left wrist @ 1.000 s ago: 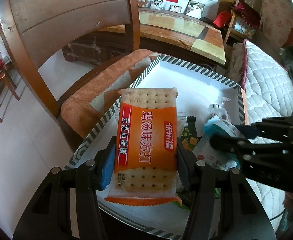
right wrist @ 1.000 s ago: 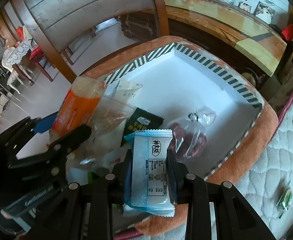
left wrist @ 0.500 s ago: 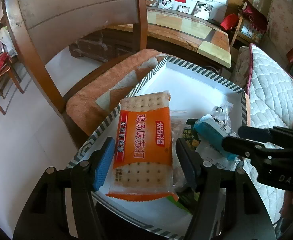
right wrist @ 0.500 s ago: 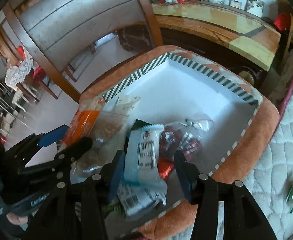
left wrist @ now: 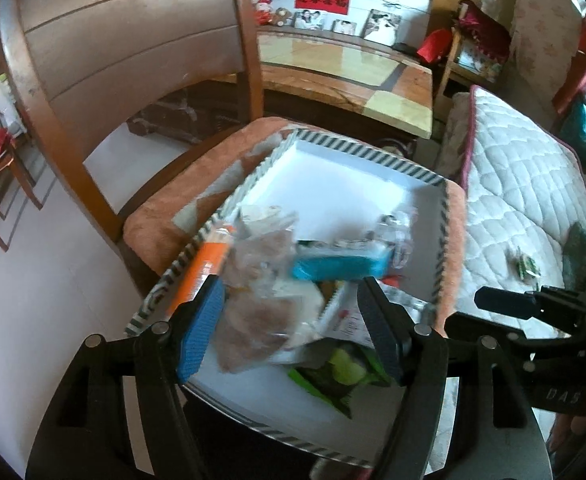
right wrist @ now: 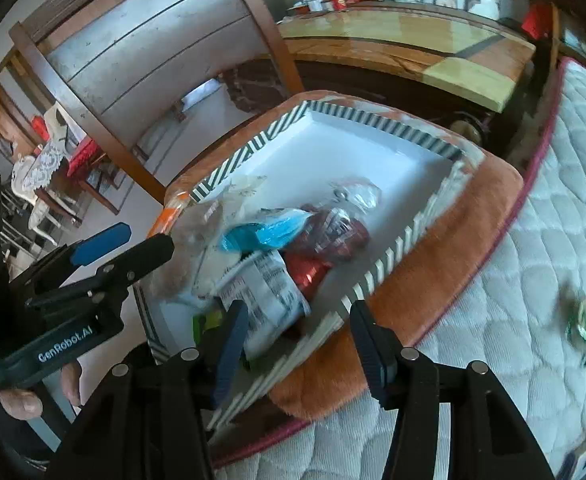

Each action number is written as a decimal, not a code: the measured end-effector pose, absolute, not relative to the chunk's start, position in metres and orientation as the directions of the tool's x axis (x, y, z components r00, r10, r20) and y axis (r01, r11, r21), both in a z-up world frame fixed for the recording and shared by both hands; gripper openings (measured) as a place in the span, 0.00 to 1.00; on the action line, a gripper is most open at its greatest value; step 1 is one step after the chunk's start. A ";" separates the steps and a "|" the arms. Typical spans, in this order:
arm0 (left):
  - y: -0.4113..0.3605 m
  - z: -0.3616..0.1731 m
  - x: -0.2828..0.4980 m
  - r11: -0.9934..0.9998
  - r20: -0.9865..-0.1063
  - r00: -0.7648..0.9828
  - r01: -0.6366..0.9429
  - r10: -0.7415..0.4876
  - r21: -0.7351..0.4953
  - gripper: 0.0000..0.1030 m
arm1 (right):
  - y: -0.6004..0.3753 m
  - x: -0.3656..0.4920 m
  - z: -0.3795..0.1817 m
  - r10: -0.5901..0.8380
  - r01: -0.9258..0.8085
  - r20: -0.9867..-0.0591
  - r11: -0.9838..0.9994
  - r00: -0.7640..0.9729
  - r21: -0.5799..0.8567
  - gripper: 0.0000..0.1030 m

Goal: Organize snacks
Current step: 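Open both grippers to drop the packets into the tray, then grasp the green Snoopy cake with left while right grasps the biscuit box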

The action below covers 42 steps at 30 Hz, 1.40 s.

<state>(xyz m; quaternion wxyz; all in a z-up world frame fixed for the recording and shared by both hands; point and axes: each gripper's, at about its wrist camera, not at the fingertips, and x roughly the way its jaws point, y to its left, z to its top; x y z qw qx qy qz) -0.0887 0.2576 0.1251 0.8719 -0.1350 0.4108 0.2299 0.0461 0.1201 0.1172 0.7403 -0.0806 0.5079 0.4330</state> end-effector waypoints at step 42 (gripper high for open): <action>0.029 0.042 0.186 0.952 -0.892 0.360 -0.028 -0.274 -0.304 0.72 | -0.248 0.089 0.056 0.324 -0.142 -0.893 0.945 0.313 0.293 0.70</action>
